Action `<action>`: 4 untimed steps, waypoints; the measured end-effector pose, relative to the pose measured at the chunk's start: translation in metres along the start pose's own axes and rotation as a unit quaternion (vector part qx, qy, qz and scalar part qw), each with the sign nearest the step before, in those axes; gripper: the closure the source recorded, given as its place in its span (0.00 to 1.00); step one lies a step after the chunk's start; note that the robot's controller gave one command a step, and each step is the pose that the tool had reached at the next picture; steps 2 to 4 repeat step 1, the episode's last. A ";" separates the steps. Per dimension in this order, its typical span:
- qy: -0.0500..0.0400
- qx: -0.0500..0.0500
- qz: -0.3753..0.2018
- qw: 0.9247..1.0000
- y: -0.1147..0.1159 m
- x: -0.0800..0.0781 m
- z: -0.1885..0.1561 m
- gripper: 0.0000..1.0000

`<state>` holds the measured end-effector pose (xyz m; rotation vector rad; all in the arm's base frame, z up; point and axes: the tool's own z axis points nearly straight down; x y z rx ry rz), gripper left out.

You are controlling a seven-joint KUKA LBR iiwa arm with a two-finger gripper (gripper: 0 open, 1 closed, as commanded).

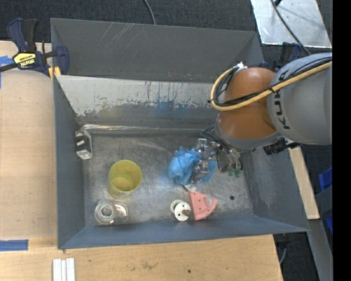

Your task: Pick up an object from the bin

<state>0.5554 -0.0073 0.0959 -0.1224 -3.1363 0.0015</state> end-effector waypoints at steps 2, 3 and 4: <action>-0.001 0.000 0.000 1.000 0.000 0.000 -0.022 1.00; -0.001 0.000 0.000 1.000 0.000 0.000 -0.022 1.00; -0.001 0.000 0.000 1.000 0.000 0.000 -0.022 1.00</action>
Offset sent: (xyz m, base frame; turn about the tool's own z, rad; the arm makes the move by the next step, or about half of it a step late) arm -0.0001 -0.0001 0.0689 0.0000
